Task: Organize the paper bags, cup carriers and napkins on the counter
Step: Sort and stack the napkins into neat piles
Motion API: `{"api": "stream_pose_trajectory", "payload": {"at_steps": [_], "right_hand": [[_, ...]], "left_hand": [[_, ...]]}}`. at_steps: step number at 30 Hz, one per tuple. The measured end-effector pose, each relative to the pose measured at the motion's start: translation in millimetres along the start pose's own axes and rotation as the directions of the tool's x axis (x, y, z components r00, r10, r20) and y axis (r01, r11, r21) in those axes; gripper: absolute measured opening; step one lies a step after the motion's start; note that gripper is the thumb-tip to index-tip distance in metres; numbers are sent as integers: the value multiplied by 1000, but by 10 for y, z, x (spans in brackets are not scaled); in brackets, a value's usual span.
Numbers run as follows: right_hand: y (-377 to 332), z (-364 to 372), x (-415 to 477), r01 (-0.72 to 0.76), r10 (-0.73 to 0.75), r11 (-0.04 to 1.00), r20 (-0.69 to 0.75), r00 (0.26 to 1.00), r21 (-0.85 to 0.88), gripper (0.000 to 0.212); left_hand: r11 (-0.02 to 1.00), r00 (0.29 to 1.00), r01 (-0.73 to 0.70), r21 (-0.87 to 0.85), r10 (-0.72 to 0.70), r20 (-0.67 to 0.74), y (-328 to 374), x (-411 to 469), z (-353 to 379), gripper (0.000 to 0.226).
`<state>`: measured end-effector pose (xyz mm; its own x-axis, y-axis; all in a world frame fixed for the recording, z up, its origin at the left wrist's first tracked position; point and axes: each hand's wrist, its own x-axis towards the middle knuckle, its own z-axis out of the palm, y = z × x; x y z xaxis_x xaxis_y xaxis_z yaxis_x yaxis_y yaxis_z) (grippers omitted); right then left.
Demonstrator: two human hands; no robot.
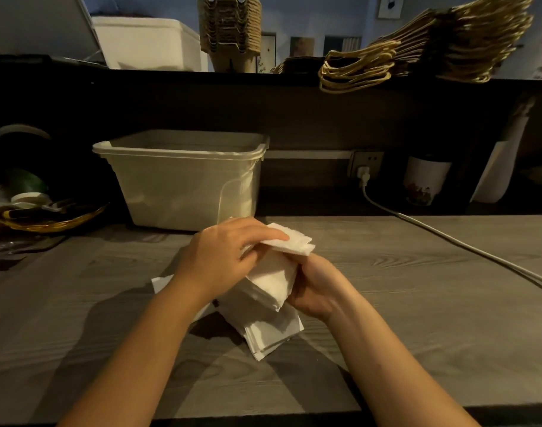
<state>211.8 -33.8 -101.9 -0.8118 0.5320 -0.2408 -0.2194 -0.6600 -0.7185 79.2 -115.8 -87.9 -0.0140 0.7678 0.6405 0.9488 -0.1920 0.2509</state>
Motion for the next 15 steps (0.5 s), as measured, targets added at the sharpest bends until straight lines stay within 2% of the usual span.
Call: {"api": "stream_pose_trajectory", "payload": {"at_steps": [3,6,11,13,15], "right_hand": [[-38,-7,-5,46,-45,998,-10,999,45,26],[-58,-19,2,66,-65,994,-7,998,83,36],[-73,-63,-17,43,-54,988,72,996,147,77],[-70,-50,-52,54,-64,993,93,994,106,67],[-42,-41,-45,70,-75,995,72,995,69,45]], "left_hand": [[995,995,-97,37,96,19,-6,-4,-17,38],[990,993,-110,92,106,49,-11,-9,11,40],[999,995,-51,18,49,87,-32,-8,40,40],[999,990,-30,-30,34,133,-33,-14,17,39],[993,977,12,-117,14,213,-22,-20,-4,39]]}}
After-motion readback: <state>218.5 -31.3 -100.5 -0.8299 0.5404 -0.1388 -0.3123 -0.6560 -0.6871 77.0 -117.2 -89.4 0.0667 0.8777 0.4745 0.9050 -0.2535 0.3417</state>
